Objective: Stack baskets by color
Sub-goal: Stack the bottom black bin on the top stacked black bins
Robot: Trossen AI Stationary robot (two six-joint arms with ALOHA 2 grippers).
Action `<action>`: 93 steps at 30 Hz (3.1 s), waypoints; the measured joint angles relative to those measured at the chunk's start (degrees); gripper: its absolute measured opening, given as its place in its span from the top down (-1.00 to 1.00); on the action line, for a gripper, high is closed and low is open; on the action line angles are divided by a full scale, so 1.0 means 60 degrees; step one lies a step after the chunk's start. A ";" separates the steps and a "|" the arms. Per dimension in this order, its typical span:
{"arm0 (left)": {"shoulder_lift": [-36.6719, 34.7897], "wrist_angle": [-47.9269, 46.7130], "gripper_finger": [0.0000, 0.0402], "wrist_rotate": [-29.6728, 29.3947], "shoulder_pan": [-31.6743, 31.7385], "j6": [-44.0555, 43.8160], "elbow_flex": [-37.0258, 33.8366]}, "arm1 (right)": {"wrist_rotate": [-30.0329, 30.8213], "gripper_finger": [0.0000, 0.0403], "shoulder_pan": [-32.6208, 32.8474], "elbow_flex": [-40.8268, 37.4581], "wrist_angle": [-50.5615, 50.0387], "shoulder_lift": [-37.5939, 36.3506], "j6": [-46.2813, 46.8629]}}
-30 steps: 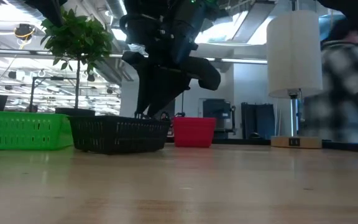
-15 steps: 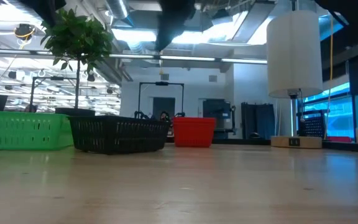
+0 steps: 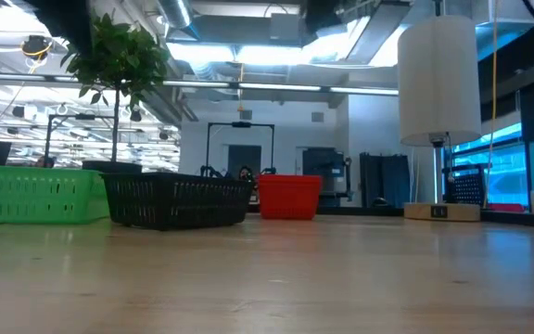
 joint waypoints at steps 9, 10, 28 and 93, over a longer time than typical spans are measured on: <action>0.0807 0.0539 1.00 0.0495 0.0562 -0.1192 0.0000 | 0.1495 0.41 0.0614 -0.0958 0.0011 -0.1326 0.1272; 0.0889 0.0649 1.00 0.0690 0.0615 -0.1194 0.0000 | 0.1734 0.41 0.0675 -0.1320 0.0042 -0.1499 0.1465; 0.1846 0.1376 1.00 0.1268 0.1549 -0.1196 0.0000 | 0.1653 0.41 0.0791 -0.8849 0.6356 -0.6457 0.2381; 0.5790 0.3158 0.14 0.2744 0.4659 -0.0083 0.0000 | 0.1385 0.41 0.0789 -0.9049 0.6514 -0.6518 0.2391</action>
